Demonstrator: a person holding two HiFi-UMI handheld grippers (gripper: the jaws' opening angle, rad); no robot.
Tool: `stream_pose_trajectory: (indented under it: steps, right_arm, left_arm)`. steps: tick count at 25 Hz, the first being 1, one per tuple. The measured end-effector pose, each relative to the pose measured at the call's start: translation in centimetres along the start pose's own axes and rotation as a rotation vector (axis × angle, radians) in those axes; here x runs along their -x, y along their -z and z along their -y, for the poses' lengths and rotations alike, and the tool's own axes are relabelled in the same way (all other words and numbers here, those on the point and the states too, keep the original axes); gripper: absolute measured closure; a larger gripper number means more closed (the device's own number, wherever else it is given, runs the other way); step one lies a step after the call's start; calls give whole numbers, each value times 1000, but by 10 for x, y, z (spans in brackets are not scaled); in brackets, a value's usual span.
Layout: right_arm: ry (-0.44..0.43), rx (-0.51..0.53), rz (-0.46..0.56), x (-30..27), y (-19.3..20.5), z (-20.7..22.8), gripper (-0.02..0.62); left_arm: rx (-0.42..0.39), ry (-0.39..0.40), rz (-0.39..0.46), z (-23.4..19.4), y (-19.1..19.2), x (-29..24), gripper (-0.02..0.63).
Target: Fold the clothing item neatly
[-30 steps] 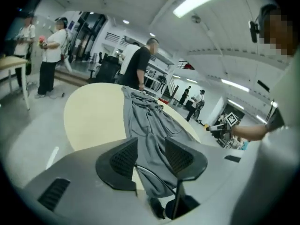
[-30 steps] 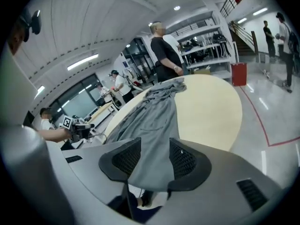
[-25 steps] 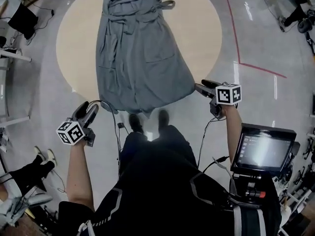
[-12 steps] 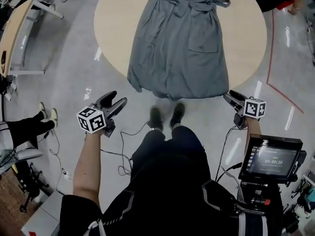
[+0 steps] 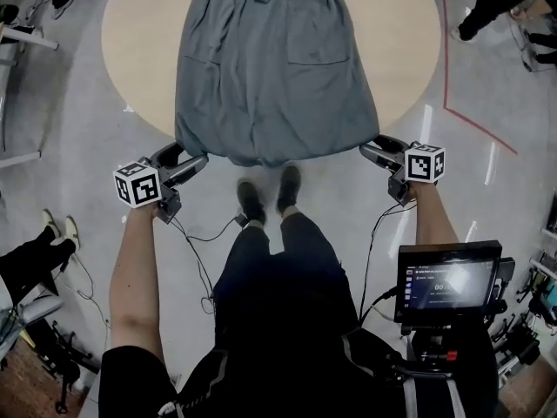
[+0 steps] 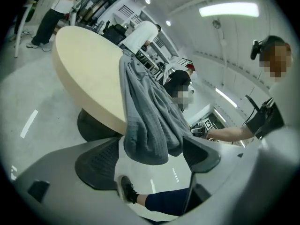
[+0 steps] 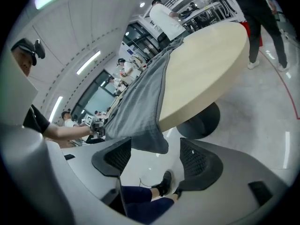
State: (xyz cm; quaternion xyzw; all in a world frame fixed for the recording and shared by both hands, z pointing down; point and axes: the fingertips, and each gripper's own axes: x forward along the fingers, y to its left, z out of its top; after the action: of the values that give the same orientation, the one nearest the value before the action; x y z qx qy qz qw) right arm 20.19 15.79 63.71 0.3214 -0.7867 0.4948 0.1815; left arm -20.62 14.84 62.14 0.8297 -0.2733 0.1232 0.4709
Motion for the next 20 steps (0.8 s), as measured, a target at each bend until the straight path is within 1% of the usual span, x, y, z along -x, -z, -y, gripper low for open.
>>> stream_pose_trajectory:
  steps: [2,4,7,8,9,10,11,12,13,14,15,17,20]
  right_arm:
    - [-32,7,-2,0,-1,-4,295]
    - [-45,28,-1,-3,-7,-8,296]
    - [-79,41,-16,-8,-11,-18,299]
    - [-93,32,-25,-7,-9,-20,301]
    - [-101,24,-32,-4,-7,-21,310]
    - [-99,21,-36,-1,-7,-22,351]
    - [-90,23,-35,2,-7,-22,418]
    - [-79,26,-32,3,-8,-22,504]
    - [-74,23,-30,3,-9,-23,559]
    - [-79,14,-28,3,-9,-23,561]
    - [-92,2,-25,2,-8,-24,563]
    - [-121,-23,-15,1,-5,-27,566]
    - [-152,-34,1,-1,-6,-32,568]
  left_arm:
    - [-28,-16,-14,0,-1,-4,201]
    - [-48,-39,0,-2,-5,-4,204]
    - [-16,-37,9,-4,-3,-3,206]
    - [-2,-30,11,-4,-1,-4,218]
    - [9,-22,17,-2,-1,-7,266]
    - [16,-12,23,-1,-2,-9,299]
    - [19,-1,27,2,-2,-11,310]
    - [23,11,26,4,-2,-12,349]
    - [28,18,22,5,-1,-13,389]
    - [34,17,16,5,1,-12,406]
    - [36,11,13,3,3,-11,442]
    - [36,4,22,0,7,-6,561]
    - [29,31,38,2,6,0,571]
